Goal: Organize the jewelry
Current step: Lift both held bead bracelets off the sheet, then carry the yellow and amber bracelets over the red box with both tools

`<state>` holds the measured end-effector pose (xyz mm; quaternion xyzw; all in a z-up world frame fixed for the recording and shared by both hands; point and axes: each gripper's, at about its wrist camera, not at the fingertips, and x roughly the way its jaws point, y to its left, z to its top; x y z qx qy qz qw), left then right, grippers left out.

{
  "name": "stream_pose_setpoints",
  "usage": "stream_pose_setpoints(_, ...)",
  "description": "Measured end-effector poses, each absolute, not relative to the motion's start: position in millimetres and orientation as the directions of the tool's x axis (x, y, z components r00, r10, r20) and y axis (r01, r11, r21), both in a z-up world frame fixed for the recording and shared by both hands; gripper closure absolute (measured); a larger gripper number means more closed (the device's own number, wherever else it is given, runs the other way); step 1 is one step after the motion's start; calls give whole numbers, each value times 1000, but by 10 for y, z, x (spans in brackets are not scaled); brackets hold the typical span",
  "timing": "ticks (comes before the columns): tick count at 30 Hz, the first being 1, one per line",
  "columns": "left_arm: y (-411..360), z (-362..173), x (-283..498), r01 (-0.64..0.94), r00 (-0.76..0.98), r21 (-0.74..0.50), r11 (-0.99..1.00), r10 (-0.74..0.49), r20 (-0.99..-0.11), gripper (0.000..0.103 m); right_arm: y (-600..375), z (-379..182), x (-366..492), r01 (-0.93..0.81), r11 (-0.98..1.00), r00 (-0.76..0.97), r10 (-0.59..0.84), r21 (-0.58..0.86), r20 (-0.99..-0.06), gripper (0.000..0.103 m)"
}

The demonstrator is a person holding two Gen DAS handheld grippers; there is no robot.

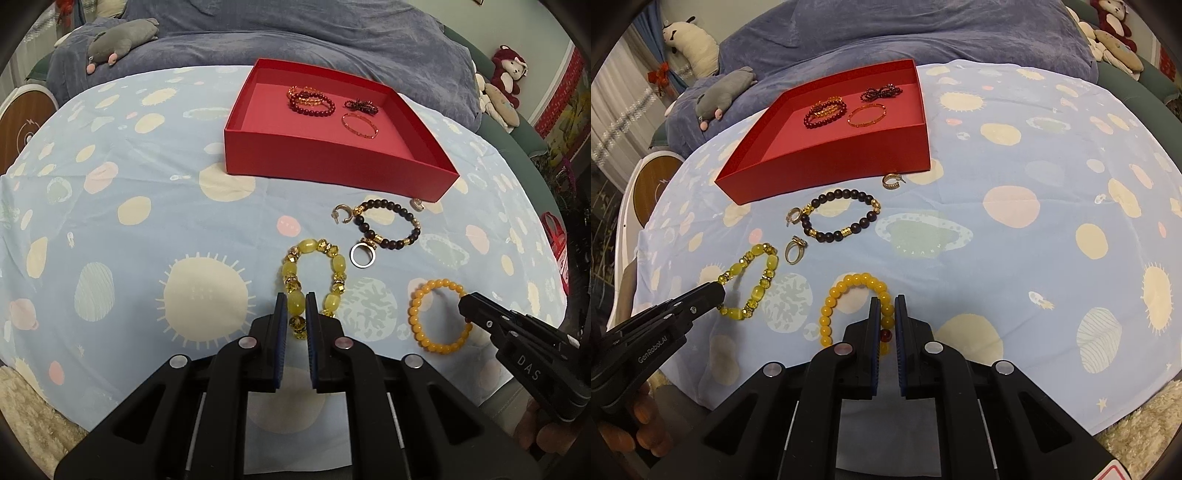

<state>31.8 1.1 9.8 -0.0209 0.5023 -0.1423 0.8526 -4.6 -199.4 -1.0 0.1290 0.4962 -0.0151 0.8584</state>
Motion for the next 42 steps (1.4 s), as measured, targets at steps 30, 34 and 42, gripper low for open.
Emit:
stream_pose_setpoints(30,-129,1010,585,311,527,-199,929,-343,-778,93,-1963,695,207,87,970,632,124,229,-765,95)
stream_pose_setpoints(34,-253,1190,751,343,547,-193,919,-363,-754,93,-1958,827,404,64,972,654,130,226,-745,95)
stream_pose_setpoints(42,-527,1465,1241,385,600,-177,906,-392,-698,95,-1946,988,995,27,975,682,144,221,-717,95)
